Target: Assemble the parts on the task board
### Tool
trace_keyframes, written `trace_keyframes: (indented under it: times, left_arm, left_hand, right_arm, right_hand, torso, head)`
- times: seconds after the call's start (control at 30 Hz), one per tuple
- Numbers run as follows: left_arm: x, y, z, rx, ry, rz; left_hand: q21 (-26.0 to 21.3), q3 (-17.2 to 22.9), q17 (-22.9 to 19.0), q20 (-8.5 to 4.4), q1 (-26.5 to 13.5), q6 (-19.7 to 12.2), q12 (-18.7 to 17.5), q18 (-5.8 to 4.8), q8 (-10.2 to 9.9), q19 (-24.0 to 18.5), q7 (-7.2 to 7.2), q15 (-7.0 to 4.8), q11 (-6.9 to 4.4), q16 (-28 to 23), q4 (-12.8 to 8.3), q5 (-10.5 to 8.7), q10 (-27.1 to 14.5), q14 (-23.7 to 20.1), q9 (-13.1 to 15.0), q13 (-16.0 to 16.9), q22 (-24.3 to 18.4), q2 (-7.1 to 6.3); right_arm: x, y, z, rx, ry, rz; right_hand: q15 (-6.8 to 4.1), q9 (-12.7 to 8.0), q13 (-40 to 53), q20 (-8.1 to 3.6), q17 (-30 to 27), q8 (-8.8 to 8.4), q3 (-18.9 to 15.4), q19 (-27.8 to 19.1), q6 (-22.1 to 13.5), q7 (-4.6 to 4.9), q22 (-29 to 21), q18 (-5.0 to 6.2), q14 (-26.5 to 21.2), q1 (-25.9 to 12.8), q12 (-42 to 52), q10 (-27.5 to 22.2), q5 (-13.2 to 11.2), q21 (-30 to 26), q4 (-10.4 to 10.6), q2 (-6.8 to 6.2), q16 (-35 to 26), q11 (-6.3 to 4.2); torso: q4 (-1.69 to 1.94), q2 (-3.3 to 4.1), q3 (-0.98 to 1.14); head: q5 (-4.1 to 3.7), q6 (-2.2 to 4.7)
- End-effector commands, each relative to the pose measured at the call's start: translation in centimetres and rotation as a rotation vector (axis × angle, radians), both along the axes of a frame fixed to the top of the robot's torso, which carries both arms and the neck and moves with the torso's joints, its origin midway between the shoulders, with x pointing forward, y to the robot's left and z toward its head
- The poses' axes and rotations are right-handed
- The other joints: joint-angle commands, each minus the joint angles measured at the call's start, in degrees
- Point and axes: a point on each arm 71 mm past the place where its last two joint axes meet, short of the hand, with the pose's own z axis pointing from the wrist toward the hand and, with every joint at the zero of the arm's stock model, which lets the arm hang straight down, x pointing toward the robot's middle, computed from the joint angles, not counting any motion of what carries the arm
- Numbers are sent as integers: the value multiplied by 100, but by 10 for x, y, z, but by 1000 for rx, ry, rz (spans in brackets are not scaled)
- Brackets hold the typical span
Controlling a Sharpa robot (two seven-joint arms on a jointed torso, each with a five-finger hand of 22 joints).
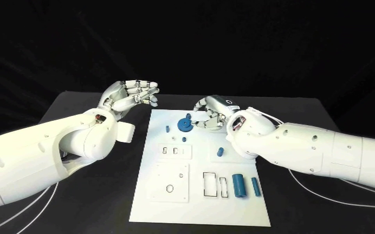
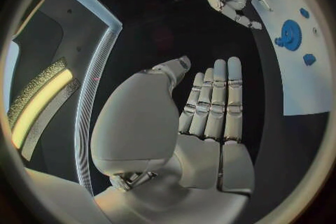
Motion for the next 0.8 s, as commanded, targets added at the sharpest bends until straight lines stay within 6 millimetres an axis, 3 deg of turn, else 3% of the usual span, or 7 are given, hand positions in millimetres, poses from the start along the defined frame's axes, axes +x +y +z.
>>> trace_keyframes:
  times: [0.03, 0.23, 0.4, 0.6, 0.8]
  left_arm:
    - [0, -1, 2, -9, -4, -16]
    - [0, 0, 1, -10, -4, -18]
    - [0, -1, 1, -11, -3, -23]
    - [0, -2, 0, -12, 0, -28]
    - [0, -2, -1, -12, 2, -31]
  left_hand:
    - [19, 14, 6, 5, -20, -47, 3, 66, 30, -25, 9, -12, 3, 22, -29, -29, -38, -41, 8, 8, 5, 25]
    - [30, 19, 6, 5, -16, -49, 3, 66, 30, -31, 11, -12, 4, 25, -36, -29, -40, -44, 9, 8, 12, 25]
    - [30, 19, 6, 5, -16, -49, 3, 66, 30, -31, 11, -12, 4, 25, -36, -29, -40, -44, 9, 8, 12, 25]
    - [36, 22, 6, 5, -14, -51, 3, 66, 30, -35, 10, -11, 4, 27, -40, -30, -40, -46, 10, 8, 16, 22]
    - [36, 22, 6, 5, -14, -51, 3, 66, 30, -35, 10, -11, 4, 27, -40, -30, -40, -46, 10, 8, 16, 22]
  right_arm:
    - [-4, -13, 2, 52, 64, 28]
    - [-17, -46, 6, 96, 146, 39]
    - [-30, -66, 9, 124, 169, 49]
    - [-32, -94, 8, 124, 173, 7]
    - [-27, -115, 5, 93, 172, -38]
  right_hand:
    - [2, -4, 945, 13, 1124, -32, 87, 600, 44, -12, 1509, -83, 504, 148, 5, 96, -5, 25, -34, 9, 18, -11]
    - [-3, -7, 927, 7, 1100, -40, 294, 600, 104, -16, 1509, -83, 498, 402, -22, 72, -103, 25, -136, -12, 10, -18]
    - [-6, -9, 922, 5, 1109, -41, 374, 600, 134, -18, 1509, -83, 499, 492, -29, 67, -122, 25, -188, -32, 12, -21]
    - [-10, -17, 734, 2, 1079, -50, 493, 600, 164, -18, 1509, -83, 492, 585, -260, -108, -125, 25, -246, -57, 2, -24]
    - [-11, -22, 736, 1, 1095, -60, 519, 600, 167, -19, 1509, -83, 495, 599, -259, -104, -134, 25, -267, -111, 6, -25]
  torso:
    - [-44, -35, 14]
    - [-114, -61, 25]
    - [-150, -73, 45]
    - [-173, -88, 64]
    - [-162, -84, 59]
  head:
    - [-34, -10]
    - [-61, -6]
    - [-83, -23]
    - [-96, -31]
    - [-117, -26]
